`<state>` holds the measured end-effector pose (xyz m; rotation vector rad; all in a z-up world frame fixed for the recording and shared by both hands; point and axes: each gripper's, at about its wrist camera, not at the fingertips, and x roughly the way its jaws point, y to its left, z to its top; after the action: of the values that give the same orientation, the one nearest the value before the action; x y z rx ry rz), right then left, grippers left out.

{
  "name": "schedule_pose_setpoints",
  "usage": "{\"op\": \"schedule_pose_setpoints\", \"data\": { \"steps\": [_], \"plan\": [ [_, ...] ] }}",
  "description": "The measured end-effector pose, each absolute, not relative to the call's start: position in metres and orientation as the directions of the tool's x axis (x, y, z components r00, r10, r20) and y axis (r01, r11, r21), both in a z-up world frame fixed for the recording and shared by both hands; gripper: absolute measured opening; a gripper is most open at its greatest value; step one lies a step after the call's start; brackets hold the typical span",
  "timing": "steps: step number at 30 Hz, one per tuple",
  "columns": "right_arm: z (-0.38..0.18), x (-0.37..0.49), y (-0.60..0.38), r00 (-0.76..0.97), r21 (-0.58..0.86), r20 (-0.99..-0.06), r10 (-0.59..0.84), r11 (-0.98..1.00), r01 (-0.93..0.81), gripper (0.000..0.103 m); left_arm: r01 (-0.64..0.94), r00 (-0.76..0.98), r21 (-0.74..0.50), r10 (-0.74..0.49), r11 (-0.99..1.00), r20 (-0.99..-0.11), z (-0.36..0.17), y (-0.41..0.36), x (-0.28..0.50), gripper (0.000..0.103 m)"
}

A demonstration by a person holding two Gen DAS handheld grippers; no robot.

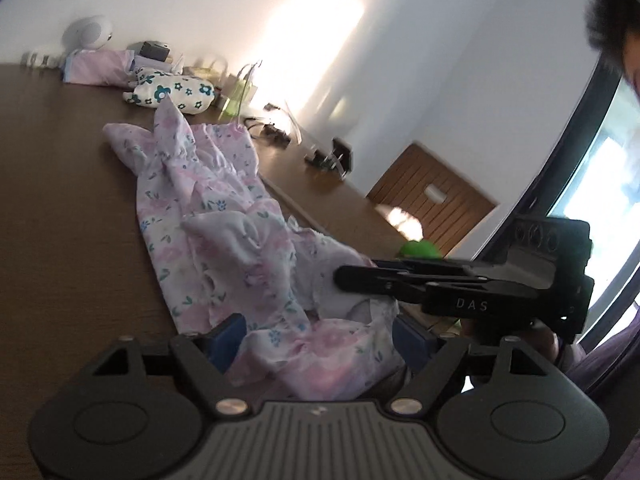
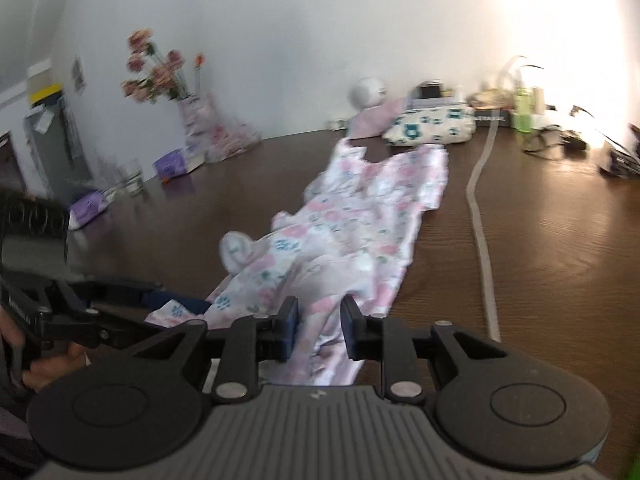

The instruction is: Fold clothes

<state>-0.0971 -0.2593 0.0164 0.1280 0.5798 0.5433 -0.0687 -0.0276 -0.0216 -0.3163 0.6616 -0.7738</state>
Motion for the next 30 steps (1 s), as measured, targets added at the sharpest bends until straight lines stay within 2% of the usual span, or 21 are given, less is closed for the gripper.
{"op": "schedule_pose_setpoints", "data": {
  "steps": [1, 2, 4, 6, 7, 8, 9, 10, 11, 12, 13, 14, 17, 19, 21, 24, 30],
  "plan": [
    [0.017, -0.097, -0.262, 0.701, 0.269, -0.488, 0.52, 0.853, -0.447, 0.019, 0.541, 0.528, -0.49, -0.729, 0.684, -0.435, -0.023, -0.028, -0.067, 0.068],
    [0.016, -0.095, -0.264, 0.696, 0.278, -0.493, 0.522, 0.853, -0.443, 0.016, 0.542, 0.527, -0.487, -0.728, 0.685, -0.439, -0.025, -0.028, -0.066, 0.047],
    [0.012, -0.092, -0.263, 0.685, 0.29, -0.504, 0.526, 0.85, -0.439, 0.014, 0.54, 0.511, -0.484, -0.725, 0.688, -0.462, -0.028, -0.031, -0.061, 0.017],
    [0.008, -0.088, -0.255, 0.669, 0.274, -0.532, 0.519, 0.853, -0.444, 0.015, 0.537, 0.499, -0.492, -0.728, 0.685, -0.47, -0.03, -0.031, -0.059, 0.016],
    [0.006, -0.086, -0.252, 0.659, 0.259, -0.551, 0.511, 0.856, -0.448, 0.016, 0.535, 0.494, -0.496, -0.73, 0.684, -0.473, -0.031, -0.031, -0.058, 0.016],
    [0.005, -0.086, -0.25, 0.659, 0.242, -0.559, 0.503, 0.859, -0.451, 0.017, 0.529, 0.495, -0.501, -0.729, 0.685, -0.473, -0.031, -0.029, -0.058, 0.021],
    [0.007, -0.088, -0.251, 0.665, 0.235, -0.557, 0.498, 0.862, -0.449, 0.021, 0.523, 0.498, -0.506, -0.728, 0.686, -0.471, -0.031, -0.026, -0.059, 0.024],
    [0.009, -0.089, -0.253, 0.671, 0.228, -0.554, 0.493, 0.865, -0.447, 0.026, 0.518, 0.5, -0.513, -0.729, 0.685, -0.468, -0.029, -0.023, -0.061, 0.031],
    [0.014, -0.093, -0.257, 0.685, 0.222, -0.543, 0.485, 0.87, -0.441, 0.033, 0.521, 0.507, -0.509, -0.728, 0.685, -0.461, -0.026, -0.021, -0.063, 0.044],
    [0.018, -0.096, -0.262, 0.699, 0.215, -0.532, 0.478, 0.875, -0.434, 0.033, 0.534, 0.519, -0.491, -0.726, 0.688, -0.451, -0.02, -0.02, -0.067, 0.053],
    [0.023, -0.099, -0.267, 0.712, 0.209, -0.521, 0.471, 0.879, -0.428, 0.033, 0.555, 0.531, -0.466, -0.725, 0.689, -0.439, -0.014, -0.019, -0.072, 0.07],
    [0.028, -0.103, -0.272, 0.726, 0.205, -0.507, 0.464, 0.884, -0.421, 0.033, 0.578, 0.537, -0.44, -0.726, 0.687, -0.429, -0.009, -0.02, -0.077, 0.079],
    [0.041, -0.111, -0.281, 0.761, 0.191, -0.465, 0.452, 0.891, -0.412, 0.032, 0.651, 0.551, -0.33, -0.725, 0.683, -0.414, 0.007, -0.029, -0.089, 0.079],
    [0.042, -0.11, -0.281, 0.757, 0.199, -0.452, 0.473, 0.88, -0.431, 0.026, 0.68, 0.548, -0.265, -0.713, 0.684, -0.437, 0.011, -0.042, -0.091, 0.079],
    [0.034, -0.104, -0.273, 0.733, 0.193, -0.487, 0.475, 0.877, -0.439, 0.019, 0.705, 0.54, -0.189, -0.691, 0.683, -0.481, 0.008, -0.057, -0.092, 0.079],
    [0.019, -0.098, -0.261, 0.7, 0.183, -0.531, 0.478, 0.871, -0.456, 0.017, 0.724, 0.53, -0.098, -0.642, 0.683, -0.555, -0.004, -0.073, -0.095, 0.078],
    [0.005, -0.096, -0.25, 0.677, 0.168, -0.565, 0.471, 0.869, -0.465, 0.017, 0.755, 0.524, -0.049, -0.646, 0.654, -0.555, -0.013, -0.073, -0.107, 0.079]
  ]
}}
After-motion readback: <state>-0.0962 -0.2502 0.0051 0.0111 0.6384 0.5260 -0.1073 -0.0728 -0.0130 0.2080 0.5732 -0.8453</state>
